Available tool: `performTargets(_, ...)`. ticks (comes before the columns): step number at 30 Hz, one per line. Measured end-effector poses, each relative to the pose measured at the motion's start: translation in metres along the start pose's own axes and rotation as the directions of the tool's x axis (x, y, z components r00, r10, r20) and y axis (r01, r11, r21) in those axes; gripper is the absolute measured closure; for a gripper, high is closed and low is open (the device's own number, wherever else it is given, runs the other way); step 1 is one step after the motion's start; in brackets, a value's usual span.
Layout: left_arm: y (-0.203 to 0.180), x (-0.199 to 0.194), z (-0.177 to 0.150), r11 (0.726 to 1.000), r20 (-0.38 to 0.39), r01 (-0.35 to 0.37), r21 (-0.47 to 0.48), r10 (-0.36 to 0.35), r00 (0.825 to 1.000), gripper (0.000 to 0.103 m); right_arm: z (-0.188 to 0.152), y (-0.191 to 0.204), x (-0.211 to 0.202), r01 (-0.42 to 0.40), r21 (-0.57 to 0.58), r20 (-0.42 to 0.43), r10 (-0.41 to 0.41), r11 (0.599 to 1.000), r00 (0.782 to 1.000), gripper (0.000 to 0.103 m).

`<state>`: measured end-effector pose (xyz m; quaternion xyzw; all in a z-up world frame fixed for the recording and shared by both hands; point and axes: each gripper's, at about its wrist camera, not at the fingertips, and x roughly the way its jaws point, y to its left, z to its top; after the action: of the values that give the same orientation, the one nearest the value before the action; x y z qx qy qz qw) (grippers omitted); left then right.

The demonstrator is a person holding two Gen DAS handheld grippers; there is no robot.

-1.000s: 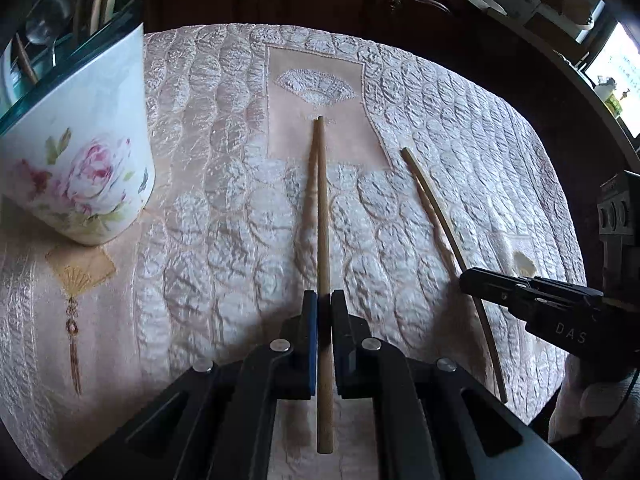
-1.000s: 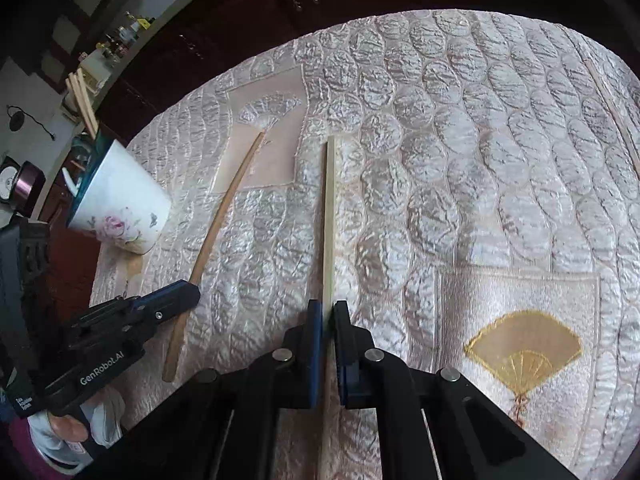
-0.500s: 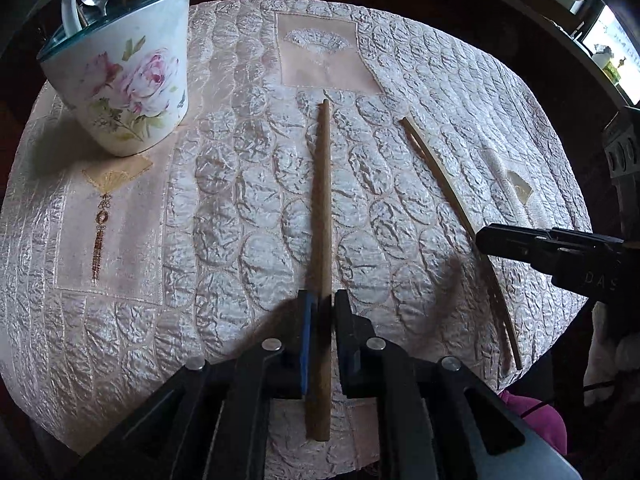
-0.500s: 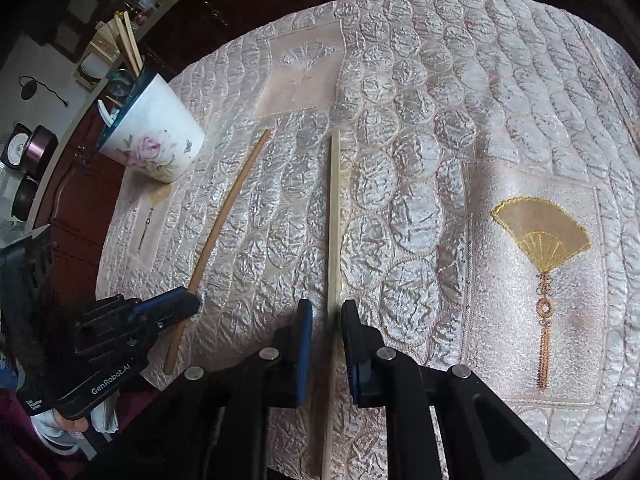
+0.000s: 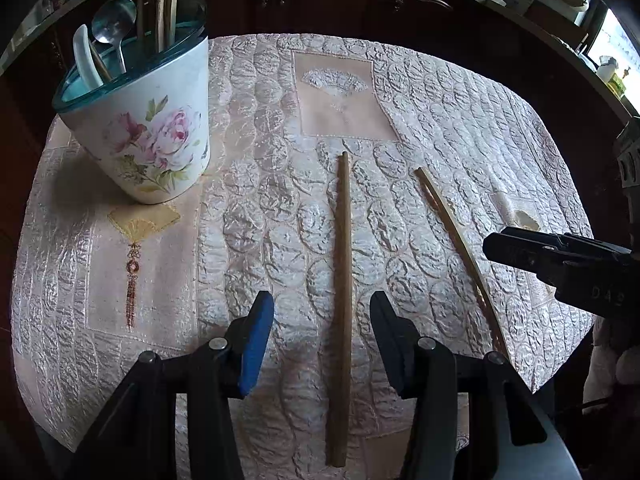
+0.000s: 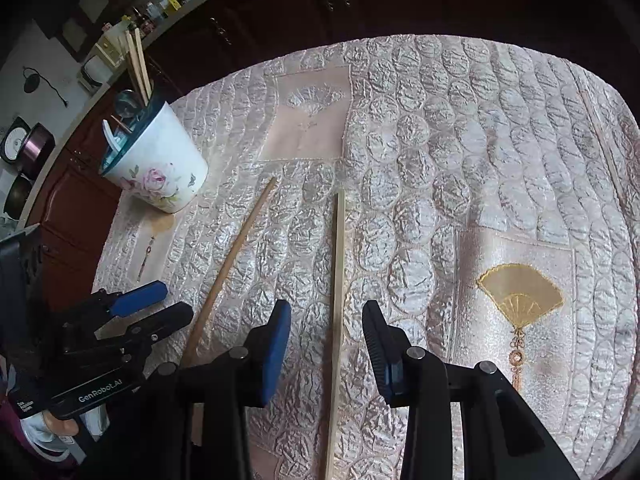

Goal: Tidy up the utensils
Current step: 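Lift both chopsticks upright and carry them toward the flower-printed cup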

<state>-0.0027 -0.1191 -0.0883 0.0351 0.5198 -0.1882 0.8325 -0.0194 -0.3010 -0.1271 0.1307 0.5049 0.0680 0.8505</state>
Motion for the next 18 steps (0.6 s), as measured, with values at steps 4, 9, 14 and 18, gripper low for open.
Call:
performTargets(4,-0.004,0.011,0.017,1.0,0.011,-0.003,0.01,0.003,1.0,0.052,0.009,-0.001,0.008,0.008,0.004,0.008,-0.008,1.0,1.0,0.057)
performTargets(9,-0.005,0.022,0.03,1.0,0.014,0.0,0.013,0.0,1.0,0.052,0.021,-0.003,0.02,0.017,0.018,0.009,-0.017,1.0,1.0,0.057)
performTargets(14,-0.007,0.037,0.047,1.0,0.006,0.012,0.022,-0.013,1.0,0.052,0.034,-0.006,0.032,0.018,0.027,0.001,-0.018,0.999,1.0,0.057)
performTargets(18,-0.009,0.05,0.062,0.999,0.002,0.026,0.023,-0.026,1.0,0.052,0.042,-0.009,0.041,0.017,0.026,-0.003,-0.017,1.0,1.0,0.058)
